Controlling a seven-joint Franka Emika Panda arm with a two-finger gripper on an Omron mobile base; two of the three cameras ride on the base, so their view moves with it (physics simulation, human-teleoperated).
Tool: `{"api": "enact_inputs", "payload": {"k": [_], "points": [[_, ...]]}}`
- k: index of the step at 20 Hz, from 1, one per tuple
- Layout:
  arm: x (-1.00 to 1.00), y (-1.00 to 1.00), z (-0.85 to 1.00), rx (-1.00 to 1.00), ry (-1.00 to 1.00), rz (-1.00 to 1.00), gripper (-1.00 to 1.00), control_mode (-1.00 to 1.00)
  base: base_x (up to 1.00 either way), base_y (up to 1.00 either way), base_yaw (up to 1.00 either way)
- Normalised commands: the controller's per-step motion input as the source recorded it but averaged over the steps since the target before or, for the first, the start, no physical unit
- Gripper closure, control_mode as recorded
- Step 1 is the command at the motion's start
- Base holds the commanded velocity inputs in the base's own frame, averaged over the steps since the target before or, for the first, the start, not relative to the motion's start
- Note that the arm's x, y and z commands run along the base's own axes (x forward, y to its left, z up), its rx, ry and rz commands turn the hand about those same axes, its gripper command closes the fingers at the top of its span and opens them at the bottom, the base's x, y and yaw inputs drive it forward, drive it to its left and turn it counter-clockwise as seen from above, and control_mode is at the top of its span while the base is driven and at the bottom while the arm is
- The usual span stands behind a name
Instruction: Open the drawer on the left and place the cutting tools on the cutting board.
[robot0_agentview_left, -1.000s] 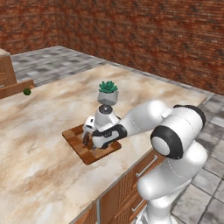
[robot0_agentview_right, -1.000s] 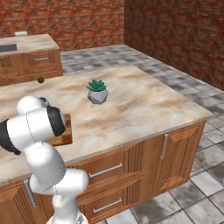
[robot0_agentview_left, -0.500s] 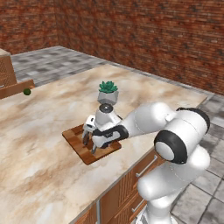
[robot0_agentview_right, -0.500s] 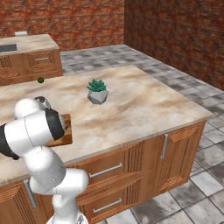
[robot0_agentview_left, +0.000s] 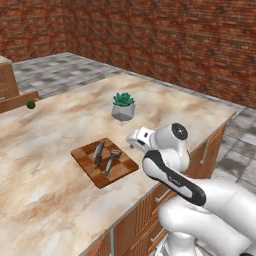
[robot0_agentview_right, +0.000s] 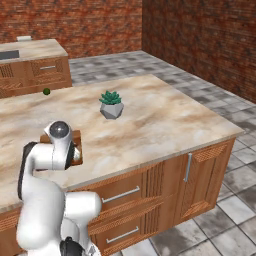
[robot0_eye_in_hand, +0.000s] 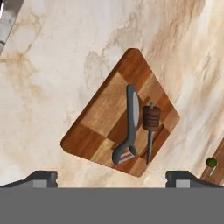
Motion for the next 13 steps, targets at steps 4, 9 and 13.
{"api": "enact_inputs", "payload": {"k": [4, 9, 13], "points": [[-1.0, -0.61, 1.0, 0.2, -0.41, -0.01, -1.0, -1.0, 0.0, 0.0, 0.0], [-0.66, -0.03, 0.67, 0.11, -0.43, -0.03, -1.0, -1.0, 0.0, 0.0, 0.0], [0.0, -0.02, 0.0, 0.02, 0.0, 0.0, -1.0, -1.0, 0.0, 0.0, 0.0]]}}
